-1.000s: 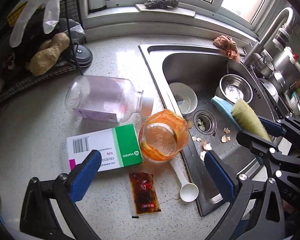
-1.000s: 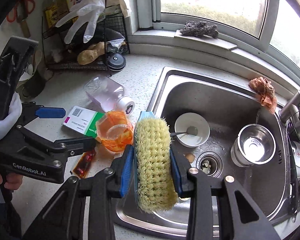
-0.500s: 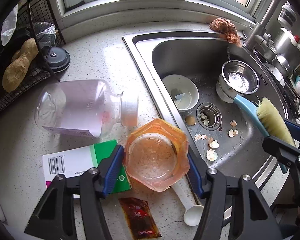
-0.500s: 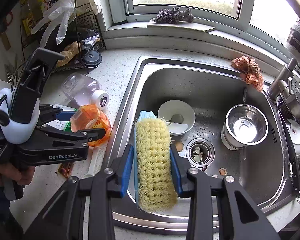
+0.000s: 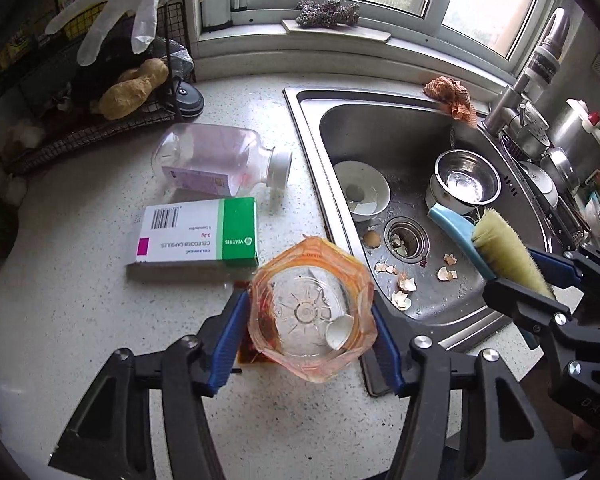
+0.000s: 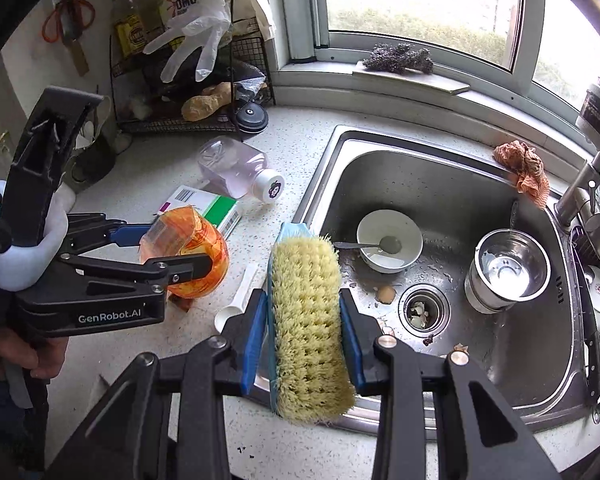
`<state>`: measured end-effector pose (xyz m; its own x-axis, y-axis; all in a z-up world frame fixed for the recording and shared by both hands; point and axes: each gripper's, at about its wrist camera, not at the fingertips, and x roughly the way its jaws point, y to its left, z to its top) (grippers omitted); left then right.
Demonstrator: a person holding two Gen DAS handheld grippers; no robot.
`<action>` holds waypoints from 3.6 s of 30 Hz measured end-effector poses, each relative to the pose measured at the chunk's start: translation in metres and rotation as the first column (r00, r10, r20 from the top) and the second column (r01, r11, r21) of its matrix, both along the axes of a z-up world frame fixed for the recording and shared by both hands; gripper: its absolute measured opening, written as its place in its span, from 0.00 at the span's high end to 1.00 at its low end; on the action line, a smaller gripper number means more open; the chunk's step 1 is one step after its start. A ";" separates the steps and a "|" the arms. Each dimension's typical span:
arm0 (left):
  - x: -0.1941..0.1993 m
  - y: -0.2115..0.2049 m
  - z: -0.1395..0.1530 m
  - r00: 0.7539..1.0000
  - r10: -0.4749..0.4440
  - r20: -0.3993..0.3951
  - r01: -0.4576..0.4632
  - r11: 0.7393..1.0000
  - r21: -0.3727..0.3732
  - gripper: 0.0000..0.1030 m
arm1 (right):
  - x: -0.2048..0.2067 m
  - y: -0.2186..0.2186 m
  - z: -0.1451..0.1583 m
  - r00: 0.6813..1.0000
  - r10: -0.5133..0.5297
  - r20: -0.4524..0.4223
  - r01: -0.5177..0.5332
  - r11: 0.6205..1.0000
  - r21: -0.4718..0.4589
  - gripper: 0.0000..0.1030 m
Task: Collect trash
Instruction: 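Carry the scrub brush and orange cup down toward the red bin, then open the left tool over the red bin while the right tool releases the brush, then raise both tools back up toward the sauce packet on the counter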
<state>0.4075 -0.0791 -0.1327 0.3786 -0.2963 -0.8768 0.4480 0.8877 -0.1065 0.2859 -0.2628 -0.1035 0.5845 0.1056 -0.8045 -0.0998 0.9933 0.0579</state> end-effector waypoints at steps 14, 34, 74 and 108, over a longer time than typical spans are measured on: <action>-0.176 -0.007 0.008 0.992 0.120 0.040 -0.120 0.993 -0.004 0.45 | -0.143 0.001 -0.002 0.988 0.144 0.050 -0.145 0.989 0.017 0.68; -0.268 -0.100 -0.141 0.977 -0.051 -0.208 0.059 0.998 0.029 0.45 | -0.238 -0.064 -0.139 0.976 -0.080 -0.203 0.090 0.995 0.039 0.68; -0.237 -0.152 -0.421 0.930 -0.132 -0.343 0.156 0.987 0.044 0.19 | -0.195 -0.103 -0.396 0.907 -0.186 -0.377 0.201 0.980 0.001 0.68; -0.249 -0.099 -0.293 0.965 -0.055 -0.257 0.081 0.992 0.093 0.19 | -0.193 -0.080 -0.313 0.934 -0.130 -0.333 0.110 0.991 -0.079 0.36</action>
